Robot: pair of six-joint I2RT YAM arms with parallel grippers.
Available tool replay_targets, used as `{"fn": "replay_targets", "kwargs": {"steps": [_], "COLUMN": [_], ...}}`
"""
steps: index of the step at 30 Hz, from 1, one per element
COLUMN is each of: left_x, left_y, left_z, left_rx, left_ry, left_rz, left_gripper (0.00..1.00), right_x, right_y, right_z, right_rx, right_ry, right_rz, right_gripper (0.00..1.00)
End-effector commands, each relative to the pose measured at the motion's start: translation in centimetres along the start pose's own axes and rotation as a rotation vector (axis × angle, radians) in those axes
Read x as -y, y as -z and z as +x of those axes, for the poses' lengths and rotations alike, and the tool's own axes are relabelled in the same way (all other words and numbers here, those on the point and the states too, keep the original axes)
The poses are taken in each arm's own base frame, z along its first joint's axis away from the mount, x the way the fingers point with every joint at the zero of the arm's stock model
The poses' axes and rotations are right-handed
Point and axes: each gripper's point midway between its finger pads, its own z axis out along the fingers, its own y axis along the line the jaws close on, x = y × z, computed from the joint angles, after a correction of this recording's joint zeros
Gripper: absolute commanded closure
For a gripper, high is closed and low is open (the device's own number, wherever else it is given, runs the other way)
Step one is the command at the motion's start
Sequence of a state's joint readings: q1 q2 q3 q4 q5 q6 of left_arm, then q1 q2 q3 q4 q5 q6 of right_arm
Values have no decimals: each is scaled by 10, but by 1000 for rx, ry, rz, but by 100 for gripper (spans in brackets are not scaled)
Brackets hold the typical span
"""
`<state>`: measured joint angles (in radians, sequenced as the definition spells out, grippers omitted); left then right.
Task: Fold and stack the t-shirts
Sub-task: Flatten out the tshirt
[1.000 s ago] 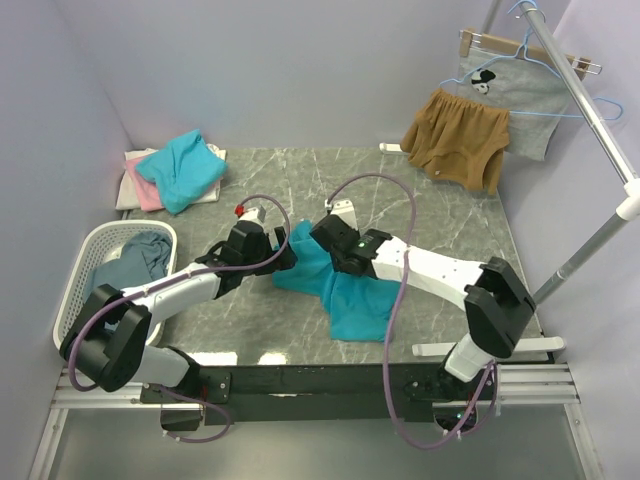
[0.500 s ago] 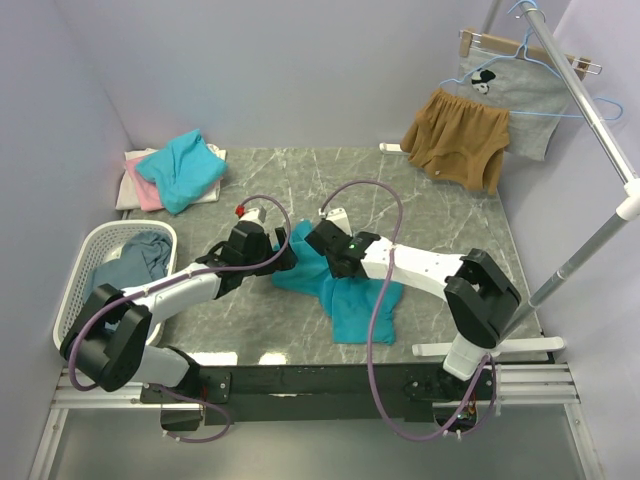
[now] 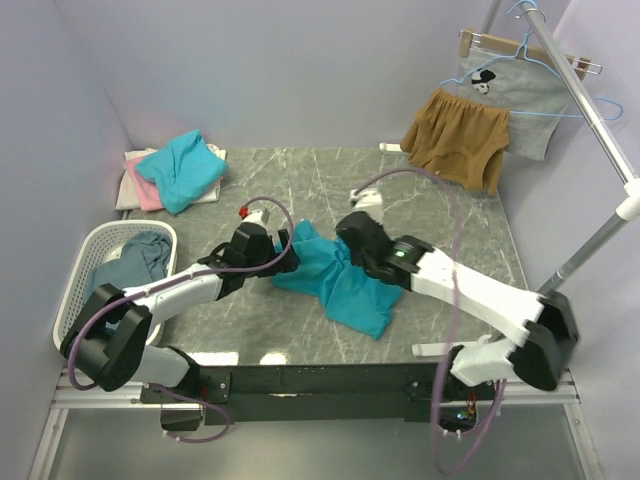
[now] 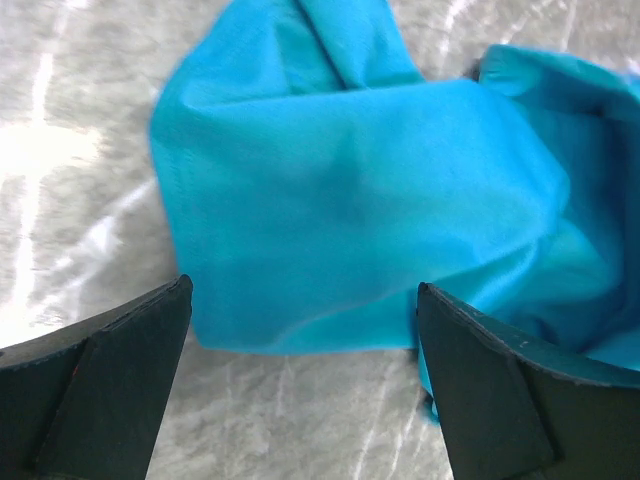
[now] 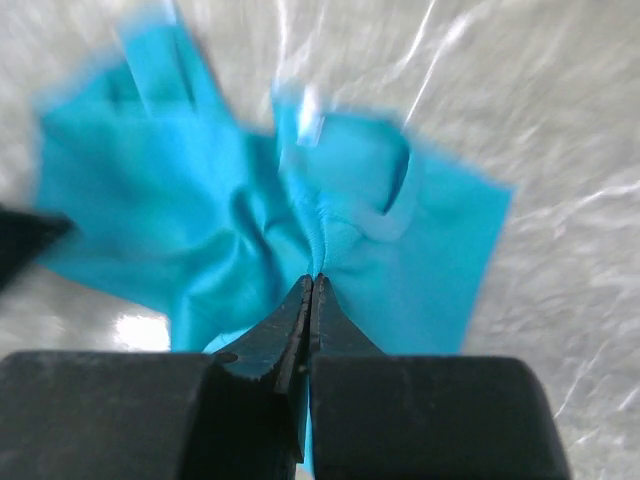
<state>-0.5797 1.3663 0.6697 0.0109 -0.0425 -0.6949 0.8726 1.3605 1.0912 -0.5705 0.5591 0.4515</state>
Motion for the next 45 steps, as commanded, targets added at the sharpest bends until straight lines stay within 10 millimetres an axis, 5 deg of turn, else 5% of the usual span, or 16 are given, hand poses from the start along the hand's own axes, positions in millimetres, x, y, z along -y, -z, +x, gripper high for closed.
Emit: {"fn": "replay_targets", "kwargs": {"steps": [1,7,16,22,35,42,45], "left_x": [29,57,74,50,-10,-16,-14], "left_y": [11,17,-5,-13,-23,-41,-46], "left_z": [-8,27,87,102,83,97,97], "left_rx": [41,-4,-113,-121,15,-31,-35], "left_ry": [-27,-72,-151,-150,-139,-167,-175], "left_rz": [83,176,141,18,-318,-369,-372], "left_gripper": [1,1,1,1,1,43,69], "right_x": [46,102,133,142,146,148,151], "right_y": [56,63,31,20,12,16,22], "right_z": [-75,-109,-125,-130,-118,-117,-118], "right_rx": [273,384,379,360,328,326,339], "right_ry": [-182,-303,-352,-350,-341,-337,-343], "right_rz": [58,174,246,253,231,226,224], "right_gripper": [100,100,100,100,100,100,100]}}
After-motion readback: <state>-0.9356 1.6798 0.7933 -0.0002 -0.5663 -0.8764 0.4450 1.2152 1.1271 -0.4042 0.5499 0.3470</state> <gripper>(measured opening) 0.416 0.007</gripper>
